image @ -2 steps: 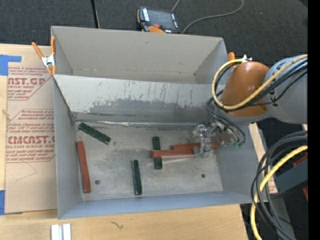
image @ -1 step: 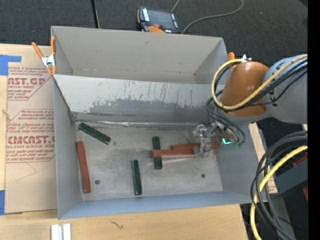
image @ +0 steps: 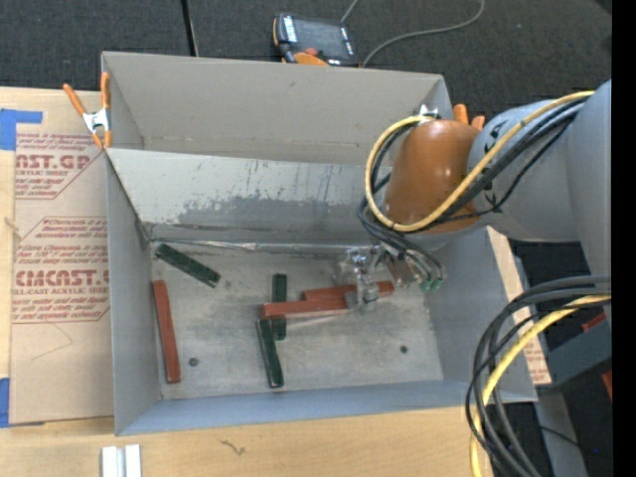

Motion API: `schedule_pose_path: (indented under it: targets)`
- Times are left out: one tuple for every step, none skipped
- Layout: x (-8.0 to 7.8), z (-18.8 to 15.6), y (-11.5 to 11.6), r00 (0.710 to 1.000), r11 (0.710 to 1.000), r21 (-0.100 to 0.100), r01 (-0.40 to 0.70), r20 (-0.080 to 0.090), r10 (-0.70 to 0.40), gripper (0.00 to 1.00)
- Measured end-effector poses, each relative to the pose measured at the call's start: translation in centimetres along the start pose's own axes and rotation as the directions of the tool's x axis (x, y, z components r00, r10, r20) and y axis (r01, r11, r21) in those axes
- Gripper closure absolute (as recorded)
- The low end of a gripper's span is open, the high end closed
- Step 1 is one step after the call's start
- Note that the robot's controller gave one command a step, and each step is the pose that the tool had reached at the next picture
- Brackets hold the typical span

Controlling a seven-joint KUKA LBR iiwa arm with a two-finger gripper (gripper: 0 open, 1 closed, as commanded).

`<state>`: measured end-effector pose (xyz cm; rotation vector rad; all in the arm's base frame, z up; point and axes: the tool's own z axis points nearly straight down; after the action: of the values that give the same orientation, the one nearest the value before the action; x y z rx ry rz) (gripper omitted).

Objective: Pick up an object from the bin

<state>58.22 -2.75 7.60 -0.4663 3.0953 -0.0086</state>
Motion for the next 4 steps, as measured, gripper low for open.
schedule_pose_path:
  targets:
    - [0.5,-0.1,7.6,0.999,0.999,-0.001,0.043,0.004,-0.043,0.00]
    - [-3.0,-0.1,13.7,0.997,0.997,-0.006,0.073,-0.001,-0.073,0.00]
    - [-2.9,-0.1,13.6,0.998,0.998,-0.006,0.070,0.000,-0.070,1.00]
    - [-3.3,-8.4,15.5,0.975,0.975,-0.008,0.224,0.001,-0.224,1.00]
